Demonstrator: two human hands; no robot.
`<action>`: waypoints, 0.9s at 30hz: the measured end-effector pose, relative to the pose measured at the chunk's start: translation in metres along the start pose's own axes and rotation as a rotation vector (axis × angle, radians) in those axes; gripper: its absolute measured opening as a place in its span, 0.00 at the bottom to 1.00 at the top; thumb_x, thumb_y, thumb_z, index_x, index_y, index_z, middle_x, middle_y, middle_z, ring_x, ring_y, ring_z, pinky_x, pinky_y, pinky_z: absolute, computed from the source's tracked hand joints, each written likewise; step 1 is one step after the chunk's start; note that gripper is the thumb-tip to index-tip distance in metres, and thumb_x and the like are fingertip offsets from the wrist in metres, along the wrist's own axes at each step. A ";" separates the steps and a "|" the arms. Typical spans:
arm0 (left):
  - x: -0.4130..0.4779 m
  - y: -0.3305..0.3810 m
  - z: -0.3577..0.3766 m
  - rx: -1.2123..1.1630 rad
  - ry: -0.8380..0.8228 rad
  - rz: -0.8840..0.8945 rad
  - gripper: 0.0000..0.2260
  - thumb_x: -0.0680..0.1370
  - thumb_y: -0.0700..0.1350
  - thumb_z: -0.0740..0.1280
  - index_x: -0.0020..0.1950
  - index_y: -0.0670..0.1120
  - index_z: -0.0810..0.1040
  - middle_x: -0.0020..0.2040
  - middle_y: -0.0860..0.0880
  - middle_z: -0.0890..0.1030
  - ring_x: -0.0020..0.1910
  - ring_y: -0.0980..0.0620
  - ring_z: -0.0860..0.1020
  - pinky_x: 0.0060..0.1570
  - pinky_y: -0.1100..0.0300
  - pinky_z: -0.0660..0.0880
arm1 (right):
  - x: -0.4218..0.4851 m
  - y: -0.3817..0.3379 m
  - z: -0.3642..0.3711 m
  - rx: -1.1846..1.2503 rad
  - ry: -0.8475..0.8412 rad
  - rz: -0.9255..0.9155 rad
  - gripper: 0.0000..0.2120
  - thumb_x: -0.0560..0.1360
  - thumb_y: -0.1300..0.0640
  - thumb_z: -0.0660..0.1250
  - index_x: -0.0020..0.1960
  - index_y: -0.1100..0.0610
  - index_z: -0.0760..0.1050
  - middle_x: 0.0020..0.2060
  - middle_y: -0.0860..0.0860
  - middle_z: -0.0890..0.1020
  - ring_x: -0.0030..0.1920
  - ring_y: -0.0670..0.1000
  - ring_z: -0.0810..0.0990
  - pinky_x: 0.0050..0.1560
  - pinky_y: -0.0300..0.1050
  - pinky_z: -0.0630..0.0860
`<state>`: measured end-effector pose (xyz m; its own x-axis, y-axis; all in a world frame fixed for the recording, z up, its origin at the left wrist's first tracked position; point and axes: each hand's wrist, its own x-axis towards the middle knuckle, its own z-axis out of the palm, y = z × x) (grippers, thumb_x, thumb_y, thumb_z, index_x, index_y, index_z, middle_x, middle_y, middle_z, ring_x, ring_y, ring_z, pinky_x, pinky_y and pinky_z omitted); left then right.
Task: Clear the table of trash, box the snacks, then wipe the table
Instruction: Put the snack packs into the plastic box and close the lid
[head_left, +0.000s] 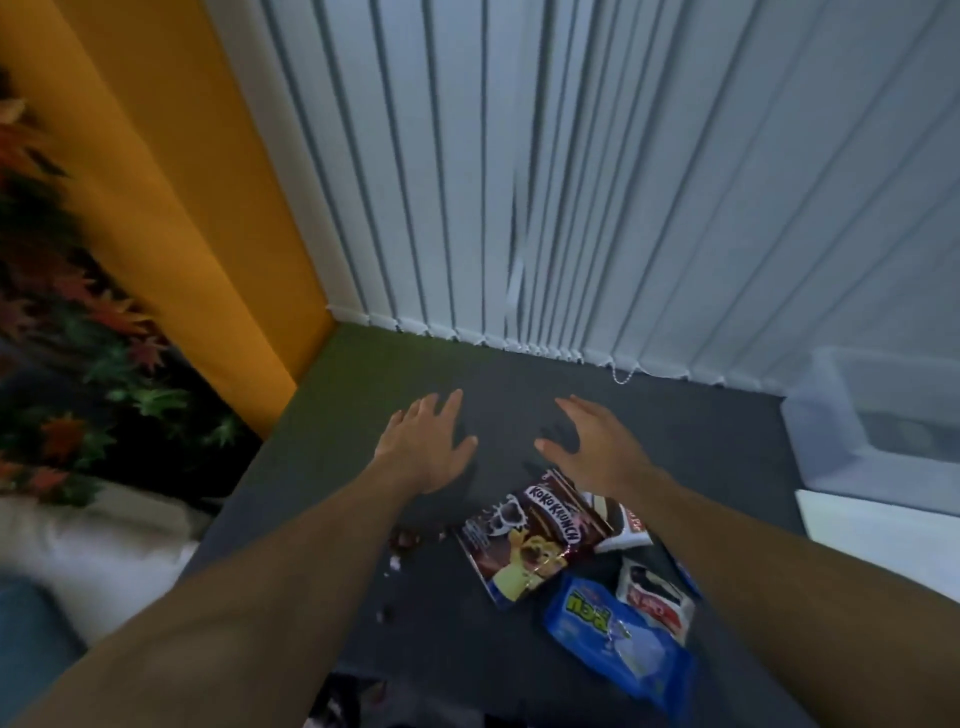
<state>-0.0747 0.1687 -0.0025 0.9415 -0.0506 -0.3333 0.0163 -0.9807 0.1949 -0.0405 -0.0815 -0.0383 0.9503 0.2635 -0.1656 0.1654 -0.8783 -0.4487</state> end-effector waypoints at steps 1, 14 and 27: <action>0.005 0.006 0.002 0.010 -0.015 0.023 0.34 0.82 0.62 0.55 0.83 0.51 0.45 0.82 0.41 0.53 0.80 0.42 0.54 0.78 0.44 0.53 | -0.004 0.007 -0.002 0.008 0.008 0.030 0.38 0.75 0.33 0.62 0.79 0.49 0.58 0.78 0.48 0.61 0.78 0.51 0.57 0.75 0.57 0.61; 0.041 0.063 0.031 0.113 -0.157 0.293 0.35 0.81 0.64 0.53 0.83 0.52 0.44 0.82 0.44 0.53 0.80 0.42 0.54 0.77 0.44 0.54 | -0.077 0.066 0.011 0.114 0.122 0.379 0.37 0.75 0.35 0.64 0.77 0.52 0.62 0.76 0.52 0.65 0.76 0.54 0.62 0.73 0.56 0.64; 0.036 0.078 0.101 0.145 -0.433 0.303 0.50 0.72 0.67 0.69 0.82 0.53 0.40 0.81 0.45 0.49 0.78 0.39 0.57 0.71 0.35 0.62 | -0.156 0.080 0.073 0.188 0.052 0.610 0.42 0.64 0.30 0.63 0.74 0.48 0.65 0.69 0.49 0.71 0.70 0.53 0.68 0.68 0.56 0.71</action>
<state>-0.0732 0.0711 -0.0927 0.6717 -0.3784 -0.6369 -0.3098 -0.9244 0.2225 -0.1954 -0.1633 -0.1126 0.8714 -0.2850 -0.3993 -0.4535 -0.7782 -0.4345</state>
